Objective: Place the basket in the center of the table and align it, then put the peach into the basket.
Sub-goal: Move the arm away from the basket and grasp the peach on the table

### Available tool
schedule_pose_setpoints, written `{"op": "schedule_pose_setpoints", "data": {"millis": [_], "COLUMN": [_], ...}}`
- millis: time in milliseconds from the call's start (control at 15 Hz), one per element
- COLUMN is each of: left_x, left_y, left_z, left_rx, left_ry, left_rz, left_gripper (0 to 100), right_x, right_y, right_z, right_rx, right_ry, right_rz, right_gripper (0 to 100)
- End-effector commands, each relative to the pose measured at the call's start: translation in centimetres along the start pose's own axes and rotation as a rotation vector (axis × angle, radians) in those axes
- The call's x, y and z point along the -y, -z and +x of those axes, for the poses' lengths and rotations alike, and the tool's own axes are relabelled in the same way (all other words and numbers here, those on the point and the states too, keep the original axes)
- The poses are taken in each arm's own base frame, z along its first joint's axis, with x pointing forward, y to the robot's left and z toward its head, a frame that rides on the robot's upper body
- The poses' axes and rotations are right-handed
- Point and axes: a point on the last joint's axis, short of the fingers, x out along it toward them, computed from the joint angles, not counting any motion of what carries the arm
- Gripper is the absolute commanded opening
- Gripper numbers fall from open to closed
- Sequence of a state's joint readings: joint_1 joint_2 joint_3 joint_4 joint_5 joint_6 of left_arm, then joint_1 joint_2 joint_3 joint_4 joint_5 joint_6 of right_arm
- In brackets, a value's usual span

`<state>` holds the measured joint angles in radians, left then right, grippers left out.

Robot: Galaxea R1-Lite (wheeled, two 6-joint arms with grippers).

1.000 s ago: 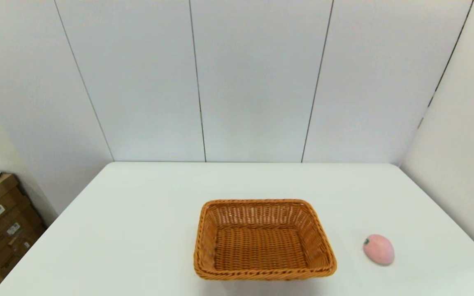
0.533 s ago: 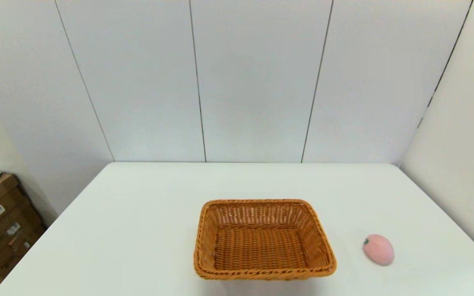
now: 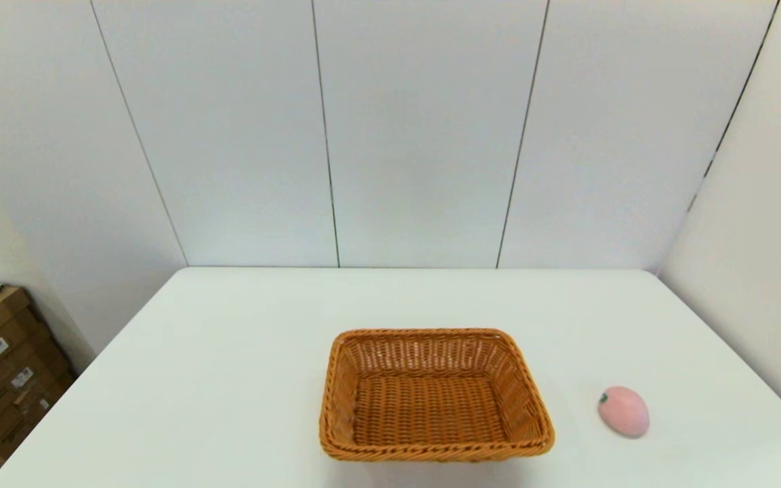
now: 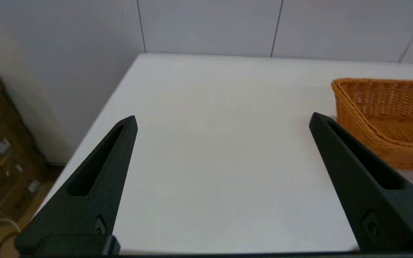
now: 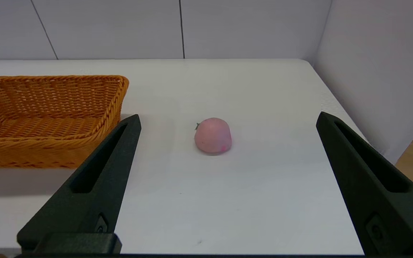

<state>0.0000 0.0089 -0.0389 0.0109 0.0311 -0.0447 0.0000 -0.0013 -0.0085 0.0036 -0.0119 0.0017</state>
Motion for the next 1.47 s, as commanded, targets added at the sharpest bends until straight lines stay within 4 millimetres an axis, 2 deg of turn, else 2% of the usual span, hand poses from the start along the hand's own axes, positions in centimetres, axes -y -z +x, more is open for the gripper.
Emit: {"op": "schedule_pose_setpoints", "data": {"millis": [67, 133, 200, 267, 400, 467, 533, 600, 800, 1000, 1467], "left_x": [-0.1, -0.1, -0.1, -0.1, -0.1, -0.1, -0.1, -0.1, -0.1, -0.1, -0.1], "left_y": [1.0, 1.0, 1.0, 1.0, 1.0, 1.0, 1.0, 1.0, 1.0, 1.0, 1.0], "left_z": [0.2, 0.2, 0.2, 0.2, 0.2, 0.2, 0.2, 0.2, 0.2, 0.2, 0.2], "left_rx": [-0.022, -0.022, -0.022, -0.022, -0.022, -0.022, -0.02, -0.02, -0.02, -0.019, -0.019], "left_ry": [-0.007, -0.007, -0.007, -0.007, -0.007, -0.007, -0.007, -0.008, -0.008, -0.007, -0.007], "left_rz": [0.009, 0.007, 0.007, 0.007, 0.006, 0.001, -0.013, -0.019, -0.021, -0.021, -0.024], "left_gripper": [100, 100, 100, 100, 100, 100, 100, 100, 100, 100, 100], "right_x": [-0.1, -0.1, -0.2, -0.2, -0.2, -0.2, -0.5, -1.1, -2.3, -2.6, -2.6], "right_y": [-4.9, -7.2, -8.6, -9.3, -8.0, -7.1, -5.7, -4.7, -1.6, 0.5, 0.5], "right_z": [-0.2, 1.5, 3.9, 7.1, 14.1, 17.0, 19.5, 20.9, 24.4, 26.3, 28.4], "right_rx": [-0.089, -0.247, -0.377, -0.53, -0.836, -0.942, -1.046, -1.104, -1.21, -1.251, -1.229], "right_ry": [-0.048, -0.045, -0.044, -0.049, -0.03, -0.025, -0.034, -0.05, -0.034, -0.029, -0.013], "right_rz": [-0.014, -0.013, -0.016, -0.017, -0.021, -0.027, -0.038, -0.061, -0.109, -0.107, -0.078], "right_gripper": [100, 100, 100, 100, 100, 100, 100, 100, 100, 100, 100]}}
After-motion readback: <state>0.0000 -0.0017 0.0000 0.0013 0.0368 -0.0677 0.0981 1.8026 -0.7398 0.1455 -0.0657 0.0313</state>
